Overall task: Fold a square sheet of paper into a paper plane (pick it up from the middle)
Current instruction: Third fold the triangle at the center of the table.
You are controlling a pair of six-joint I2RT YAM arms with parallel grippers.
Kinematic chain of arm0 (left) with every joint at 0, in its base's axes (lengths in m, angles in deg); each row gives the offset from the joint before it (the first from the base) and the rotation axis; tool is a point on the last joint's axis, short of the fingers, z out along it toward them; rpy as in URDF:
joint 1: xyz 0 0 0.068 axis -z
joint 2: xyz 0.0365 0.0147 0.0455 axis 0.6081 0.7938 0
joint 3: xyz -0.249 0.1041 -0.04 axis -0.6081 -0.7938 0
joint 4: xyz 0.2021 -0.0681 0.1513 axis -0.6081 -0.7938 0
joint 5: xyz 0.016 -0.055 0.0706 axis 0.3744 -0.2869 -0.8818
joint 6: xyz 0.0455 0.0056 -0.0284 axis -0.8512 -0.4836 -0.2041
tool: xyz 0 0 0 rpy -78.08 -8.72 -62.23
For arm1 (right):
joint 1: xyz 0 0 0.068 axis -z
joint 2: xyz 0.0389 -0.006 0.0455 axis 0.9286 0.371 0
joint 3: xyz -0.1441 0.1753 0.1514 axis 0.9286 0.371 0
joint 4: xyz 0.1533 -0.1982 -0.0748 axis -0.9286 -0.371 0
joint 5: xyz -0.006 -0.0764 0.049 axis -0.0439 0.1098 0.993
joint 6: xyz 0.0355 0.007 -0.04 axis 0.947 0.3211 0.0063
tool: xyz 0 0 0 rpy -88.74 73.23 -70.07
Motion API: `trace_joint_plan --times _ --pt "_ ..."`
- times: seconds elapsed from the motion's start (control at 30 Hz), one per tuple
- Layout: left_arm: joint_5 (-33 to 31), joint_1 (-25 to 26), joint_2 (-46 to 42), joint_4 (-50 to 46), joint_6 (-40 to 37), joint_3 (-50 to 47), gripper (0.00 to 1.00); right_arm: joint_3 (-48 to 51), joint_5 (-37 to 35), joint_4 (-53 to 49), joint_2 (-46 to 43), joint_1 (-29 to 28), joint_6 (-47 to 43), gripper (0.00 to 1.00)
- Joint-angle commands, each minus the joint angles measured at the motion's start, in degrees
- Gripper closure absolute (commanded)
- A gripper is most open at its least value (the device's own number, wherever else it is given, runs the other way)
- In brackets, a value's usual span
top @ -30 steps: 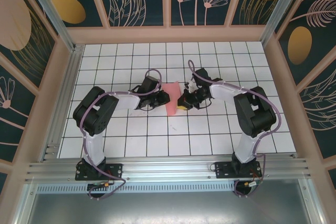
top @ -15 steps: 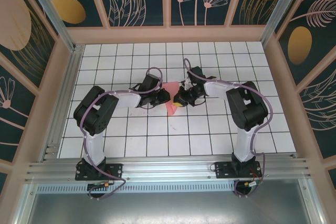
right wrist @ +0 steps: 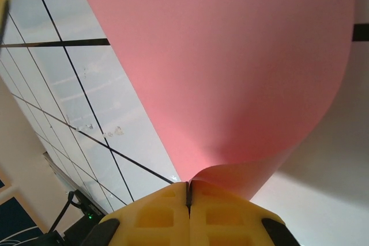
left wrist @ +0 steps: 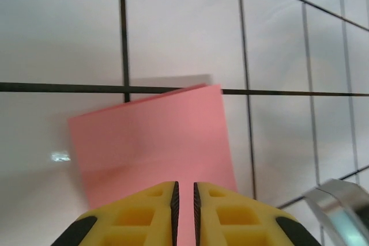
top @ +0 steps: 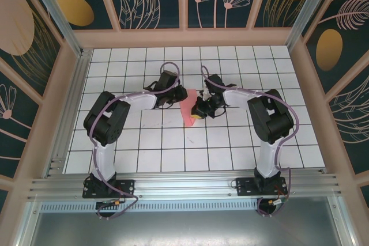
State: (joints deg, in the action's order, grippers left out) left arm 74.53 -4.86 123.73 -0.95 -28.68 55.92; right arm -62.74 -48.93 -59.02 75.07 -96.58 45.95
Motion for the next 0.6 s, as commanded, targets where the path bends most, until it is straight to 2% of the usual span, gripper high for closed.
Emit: trace_joint_plan --times 0.0,0.2,0.57 --pt "-2.88 -0.35 2.35 -5.31 -2.19 0.89 0.85 -1.46 1.16 1.25 -0.06 -0.4 0.05 1.0" --pt "-2.32 -0.37 4.38 -6.47 -2.37 1.42 0.91 -2.53 3.0 5.34 0.65 -0.39 2.03 1.0" --pt "-1.79 -0.34 4.34 -6.65 -2.31 1.33 0.91 -5.1 3.49 8.84 4.59 -1.06 3.8 1.0"
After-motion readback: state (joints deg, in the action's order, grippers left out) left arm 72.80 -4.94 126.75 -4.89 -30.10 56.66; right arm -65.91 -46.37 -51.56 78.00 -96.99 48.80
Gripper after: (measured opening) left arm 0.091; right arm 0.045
